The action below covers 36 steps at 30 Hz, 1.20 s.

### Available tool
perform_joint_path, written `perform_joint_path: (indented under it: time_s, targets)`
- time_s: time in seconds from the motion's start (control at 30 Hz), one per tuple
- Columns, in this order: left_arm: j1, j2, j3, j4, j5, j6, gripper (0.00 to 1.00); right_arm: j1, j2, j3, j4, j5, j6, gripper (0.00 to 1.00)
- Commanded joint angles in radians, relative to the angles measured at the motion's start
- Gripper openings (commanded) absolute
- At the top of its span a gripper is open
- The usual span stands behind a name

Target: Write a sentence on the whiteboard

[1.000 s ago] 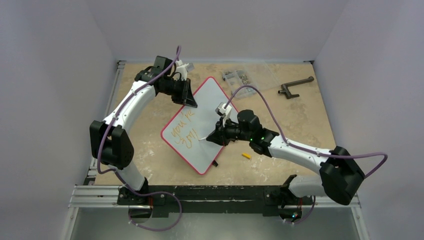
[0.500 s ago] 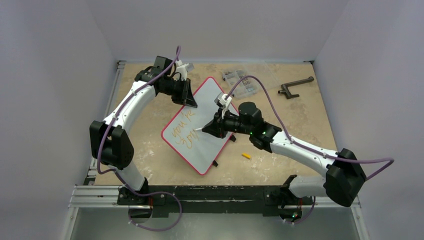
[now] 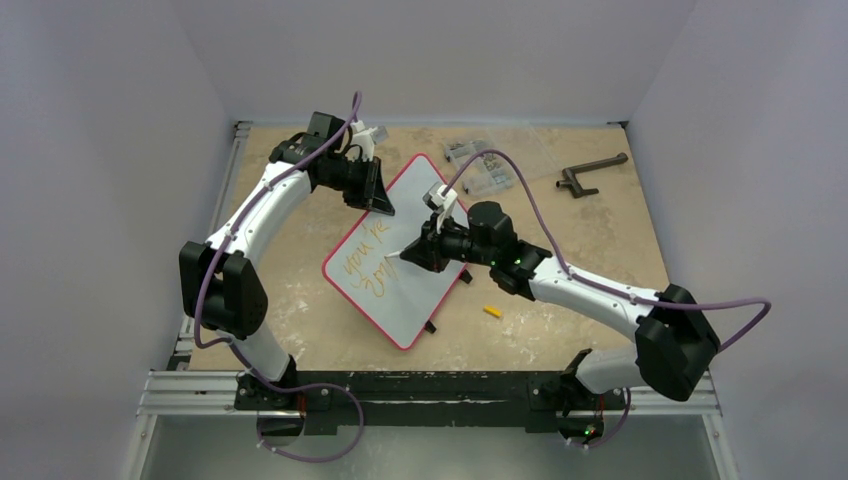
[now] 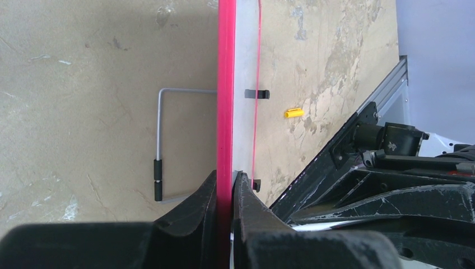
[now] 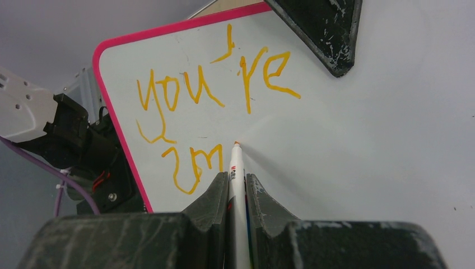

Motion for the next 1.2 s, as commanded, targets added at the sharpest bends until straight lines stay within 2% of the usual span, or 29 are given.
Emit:
perform_joint_path:
  time_s: [0.0, 0.37, 0.63, 0.77, 1.17]
  targets:
    - [0.004, -0.026, -0.002, -0.022, -0.164, 0.044, 0.0, 0.005, -0.003, 0.038, 0.06, 0.066, 0.005, 0.0]
    - [0.004, -0.028, -0.001, -0.022, -0.164, 0.044, 0.0, 0.004, 0.001, 0.03, 0.0, 0.186, -0.024, 0.0]
    - [0.004, -0.027, -0.001, -0.02, -0.167, 0.041, 0.0, 0.003, -0.034, 0.005, -0.046, 0.204, -0.043, 0.0]
    - [0.004, -0.027, -0.002, -0.02, -0.17, 0.039, 0.0, 0.004, -0.052, -0.01, -0.074, 0.186, -0.064, 0.0]
    - [0.004, -0.024, -0.002, -0.019, -0.174, 0.038, 0.0, 0.004, -0.067, -0.032, -0.084, 0.011, -0.114, 0.0]
